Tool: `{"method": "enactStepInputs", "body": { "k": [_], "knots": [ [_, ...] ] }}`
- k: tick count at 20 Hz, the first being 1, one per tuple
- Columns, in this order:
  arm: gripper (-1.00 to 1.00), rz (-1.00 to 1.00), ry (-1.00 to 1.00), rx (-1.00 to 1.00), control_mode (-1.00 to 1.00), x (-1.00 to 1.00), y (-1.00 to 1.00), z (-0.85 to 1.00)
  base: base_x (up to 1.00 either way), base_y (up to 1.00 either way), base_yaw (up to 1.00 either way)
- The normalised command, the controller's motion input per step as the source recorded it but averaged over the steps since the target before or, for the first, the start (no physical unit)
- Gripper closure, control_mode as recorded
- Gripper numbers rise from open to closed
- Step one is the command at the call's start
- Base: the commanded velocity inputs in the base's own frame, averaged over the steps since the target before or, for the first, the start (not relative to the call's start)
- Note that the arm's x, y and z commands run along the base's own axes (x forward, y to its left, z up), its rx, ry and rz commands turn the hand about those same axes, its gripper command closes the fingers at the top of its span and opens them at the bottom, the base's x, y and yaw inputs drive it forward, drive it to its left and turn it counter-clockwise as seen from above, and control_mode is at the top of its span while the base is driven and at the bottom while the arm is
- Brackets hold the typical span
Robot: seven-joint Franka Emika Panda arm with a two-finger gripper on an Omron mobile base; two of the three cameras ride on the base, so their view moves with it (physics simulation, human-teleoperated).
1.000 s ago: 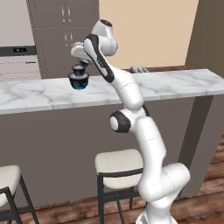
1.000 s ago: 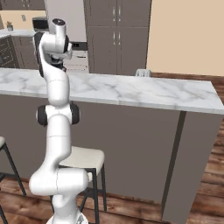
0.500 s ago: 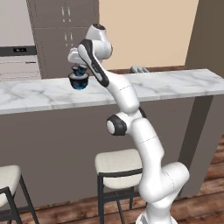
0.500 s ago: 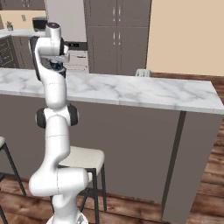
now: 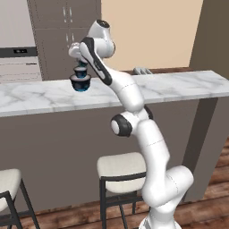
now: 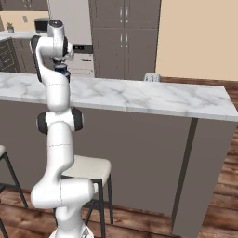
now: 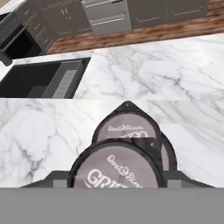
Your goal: Stack the yogurt containers by placing the smaller containers on top of the larger containers.
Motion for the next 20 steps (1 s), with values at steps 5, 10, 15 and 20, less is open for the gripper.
{"method": "enactStepInputs", "body": {
  "k": [5, 10, 15, 20],
  "knots": [
    [1.00, 0.01, 0.03, -0.01, -1.00, 0.40, 0.03, 0.16, 0.00, 0.00, 0.00],
    [1.00, 0.02, 0.14, -0.05, -1.00, 0.52, 0.08, 0.00, 0.00, 0.00, 0.00],
    [1.00, 0.02, 0.14, -0.02, -1.00, 0.48, 0.05, 0.00, 0.00, 0.00, 0.00],
    [1.00, 0.01, 0.10, 0.00, -1.00, 0.41, 0.02, 0.08, 0.00, 0.00, 0.00]
  ]
}}
